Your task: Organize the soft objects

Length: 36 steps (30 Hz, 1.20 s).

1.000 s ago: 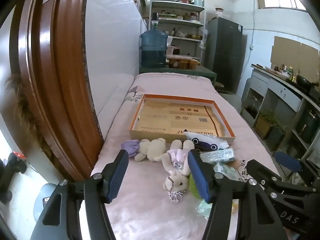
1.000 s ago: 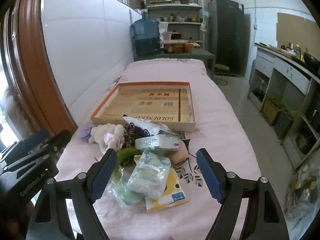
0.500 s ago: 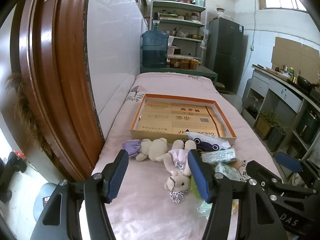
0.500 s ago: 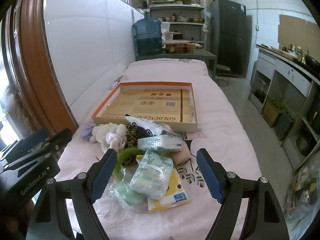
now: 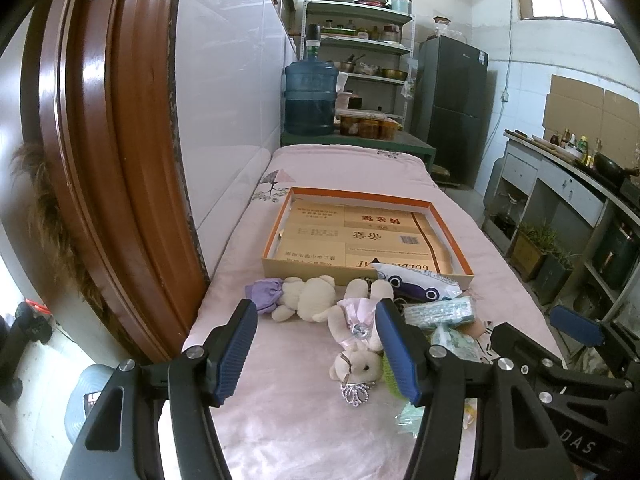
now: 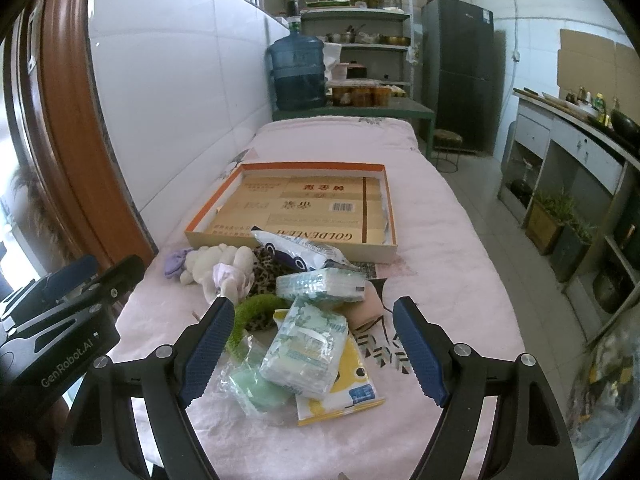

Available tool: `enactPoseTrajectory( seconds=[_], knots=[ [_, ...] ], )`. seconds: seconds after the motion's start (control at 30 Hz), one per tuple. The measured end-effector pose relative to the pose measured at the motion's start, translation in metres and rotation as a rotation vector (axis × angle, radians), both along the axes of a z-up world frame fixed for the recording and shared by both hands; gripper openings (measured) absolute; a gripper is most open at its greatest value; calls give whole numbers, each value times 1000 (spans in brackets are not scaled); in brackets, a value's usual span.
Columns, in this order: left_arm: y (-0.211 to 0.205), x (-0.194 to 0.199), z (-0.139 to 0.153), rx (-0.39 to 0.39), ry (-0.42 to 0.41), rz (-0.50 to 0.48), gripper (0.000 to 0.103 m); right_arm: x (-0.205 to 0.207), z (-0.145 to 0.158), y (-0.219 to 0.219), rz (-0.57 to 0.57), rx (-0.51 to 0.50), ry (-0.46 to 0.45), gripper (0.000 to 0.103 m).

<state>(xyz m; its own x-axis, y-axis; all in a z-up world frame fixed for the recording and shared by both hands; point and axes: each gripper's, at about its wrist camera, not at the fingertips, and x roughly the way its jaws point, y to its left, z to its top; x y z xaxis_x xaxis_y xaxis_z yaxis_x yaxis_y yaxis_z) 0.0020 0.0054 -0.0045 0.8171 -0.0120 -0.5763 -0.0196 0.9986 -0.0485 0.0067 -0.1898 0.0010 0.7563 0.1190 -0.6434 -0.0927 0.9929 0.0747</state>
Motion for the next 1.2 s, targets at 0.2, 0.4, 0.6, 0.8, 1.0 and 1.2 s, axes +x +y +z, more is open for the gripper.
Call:
enactPoseTrajectory(
  seconds=[0.2,0.4,0.6,0.8,1.0,1.2],
  knots=[
    [0,0,0,-1,1,-1,62,0,-1,1,4,0,4,82],
    [-1,-1,-1,-1,0,-1,62,1,-2,3,5,-1,3,82],
    [0,0,-2,0,2,-2,62,1,-5,4,7,2,8,82],
    [-1,-1,-5,0,7,-1,62,1,-7,3,9,4,11,82],
    [-1,-1,-7,-2,10,0,62,1,-9,3,10,6,12,82],
    [-1,0,-9,-3,14,0,62,1,-11,3,13,9,17,82]
  ],
)
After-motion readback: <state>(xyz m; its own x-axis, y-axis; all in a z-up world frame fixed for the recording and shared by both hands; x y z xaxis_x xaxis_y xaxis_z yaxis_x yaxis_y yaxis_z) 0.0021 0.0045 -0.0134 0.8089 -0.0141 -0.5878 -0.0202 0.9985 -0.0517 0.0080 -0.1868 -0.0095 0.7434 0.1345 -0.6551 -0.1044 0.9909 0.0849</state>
